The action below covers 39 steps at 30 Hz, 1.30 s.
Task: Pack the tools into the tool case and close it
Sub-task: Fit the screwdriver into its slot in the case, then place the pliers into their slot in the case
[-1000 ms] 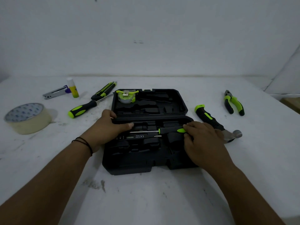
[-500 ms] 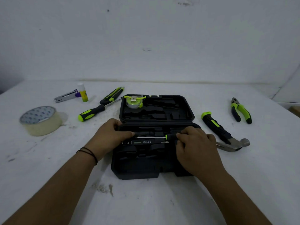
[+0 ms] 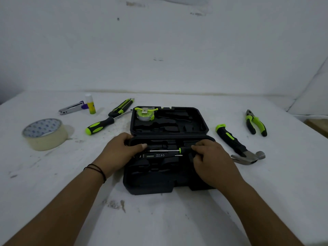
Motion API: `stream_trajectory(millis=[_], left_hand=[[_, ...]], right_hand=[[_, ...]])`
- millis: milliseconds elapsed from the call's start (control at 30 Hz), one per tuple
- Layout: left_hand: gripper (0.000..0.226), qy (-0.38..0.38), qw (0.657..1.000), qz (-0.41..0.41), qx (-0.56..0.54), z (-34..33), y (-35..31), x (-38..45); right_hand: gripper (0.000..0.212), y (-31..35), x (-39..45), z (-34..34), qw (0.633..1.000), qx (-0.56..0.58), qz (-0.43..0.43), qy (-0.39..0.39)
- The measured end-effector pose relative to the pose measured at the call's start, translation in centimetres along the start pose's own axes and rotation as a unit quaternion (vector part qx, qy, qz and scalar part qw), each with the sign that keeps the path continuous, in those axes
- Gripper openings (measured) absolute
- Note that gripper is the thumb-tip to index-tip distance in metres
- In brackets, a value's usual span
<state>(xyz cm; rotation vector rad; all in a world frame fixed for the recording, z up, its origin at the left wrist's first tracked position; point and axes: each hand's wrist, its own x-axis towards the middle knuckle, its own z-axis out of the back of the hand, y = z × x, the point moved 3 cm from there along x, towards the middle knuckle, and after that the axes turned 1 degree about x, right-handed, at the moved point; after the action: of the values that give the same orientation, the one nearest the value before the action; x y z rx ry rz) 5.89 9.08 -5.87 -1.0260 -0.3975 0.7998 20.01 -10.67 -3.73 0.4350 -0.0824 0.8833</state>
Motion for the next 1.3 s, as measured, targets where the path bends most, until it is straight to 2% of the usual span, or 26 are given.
stream_trajectory(millis=[100,267,367,433,633,767,867,1000,1300], left_hand=[[0.030,-0.013,1.000,-0.003,0.014,0.2,0.1,0.0],[0.026,-0.105,0.993,-0.011,0.045,0.3,-0.8,-0.1],[0.023,-0.163,0.983,-0.069,0.055,0.2,-2.3,-0.7],[0.023,-0.169,0.977,-0.117,0.058,-0.3,-3.5,-1.1],[0.019,-0.108,0.965,-0.222,0.085,-3.6,-6.6,-2.2],[0.017,-0.068,0.955,-0.265,0.113,-6.5,-8.5,-1.5],[0.017,-0.032,0.948,-0.287,0.137,-8.9,-9.8,-0.4],[0.023,0.023,0.940,-0.296,0.170,-12.3,-11.1,1.6],[0.029,0.083,0.908,-0.351,0.215,-18.9,-13.8,5.4]], right_hand=[[0.037,-0.2,-0.5,0.2,1.000,0.025,0.005,0.001],[0.039,-0.3,-1.2,0.6,0.998,0.055,0.013,0.003],[0.035,-0.4,-1.3,1.3,0.997,0.077,0.019,-0.015],[0.032,-0.6,-1.2,2.0,0.996,0.078,0.015,-0.040],[0.024,-3.1,-0.4,4.7,0.992,0.058,-0.042,-0.106],[0.024,-6.1,0.4,5.7,0.989,0.019,-0.111,-0.094],[0.026,-8.6,1.3,6.2,0.982,0.035,-0.151,-0.105],[0.039,-12.5,3.3,6.5,0.973,0.053,-0.207,-0.090],[0.036,-20.6,8.6,5.0,0.953,0.038,-0.295,-0.061]])
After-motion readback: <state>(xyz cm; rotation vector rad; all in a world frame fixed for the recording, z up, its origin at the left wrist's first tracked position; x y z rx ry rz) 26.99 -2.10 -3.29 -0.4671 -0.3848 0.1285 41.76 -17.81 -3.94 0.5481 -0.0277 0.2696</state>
